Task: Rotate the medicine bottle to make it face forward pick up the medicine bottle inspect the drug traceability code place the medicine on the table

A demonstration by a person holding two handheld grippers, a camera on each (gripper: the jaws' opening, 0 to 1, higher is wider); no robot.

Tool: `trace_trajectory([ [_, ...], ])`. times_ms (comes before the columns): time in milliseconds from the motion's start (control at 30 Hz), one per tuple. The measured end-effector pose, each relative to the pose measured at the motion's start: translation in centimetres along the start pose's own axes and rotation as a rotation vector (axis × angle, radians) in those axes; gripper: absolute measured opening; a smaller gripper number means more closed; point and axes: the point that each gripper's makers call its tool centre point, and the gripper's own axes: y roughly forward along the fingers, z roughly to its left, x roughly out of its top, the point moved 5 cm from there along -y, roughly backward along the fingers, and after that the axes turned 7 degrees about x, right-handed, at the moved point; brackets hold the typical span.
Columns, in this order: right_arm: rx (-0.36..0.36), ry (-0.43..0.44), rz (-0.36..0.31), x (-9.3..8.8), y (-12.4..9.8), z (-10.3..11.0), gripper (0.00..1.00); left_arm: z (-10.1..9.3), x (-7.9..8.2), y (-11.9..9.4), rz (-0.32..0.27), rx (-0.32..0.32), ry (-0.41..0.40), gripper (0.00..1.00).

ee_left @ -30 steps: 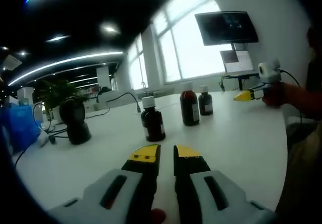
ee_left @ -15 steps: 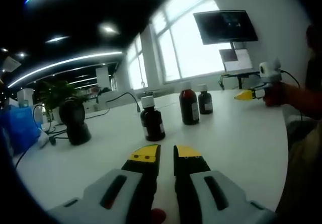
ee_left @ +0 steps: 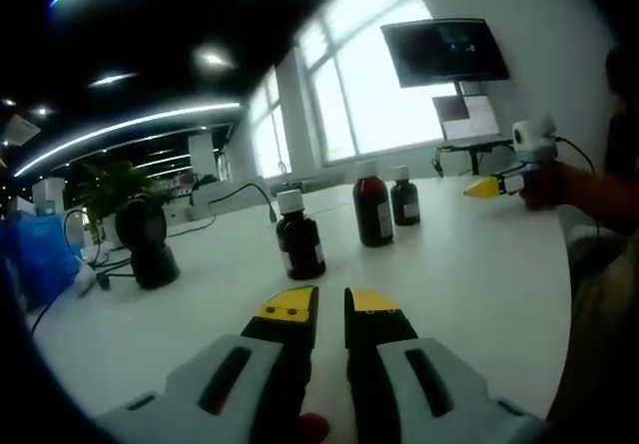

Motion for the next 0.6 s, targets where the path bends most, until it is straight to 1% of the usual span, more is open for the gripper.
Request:
trace_trajectory([
  [433,0.013,-0.005,0.001,0.07,0.04,0.75,0.00,-0.01,-0.15,-0.04,0.002,0.001,0.009,0.05],
  [467,0.013,-0.004,0.002,0.01,0.10,0.40,0.00,-0.02,-0.19,-0.04,0.002,0.001,0.010,0.05],
  [600,0.022,0.003,-0.003,0.05,0.08,0.43,0.00,0.01,-0.19,0.00,0.001,0.001,0.008,0.05],
])
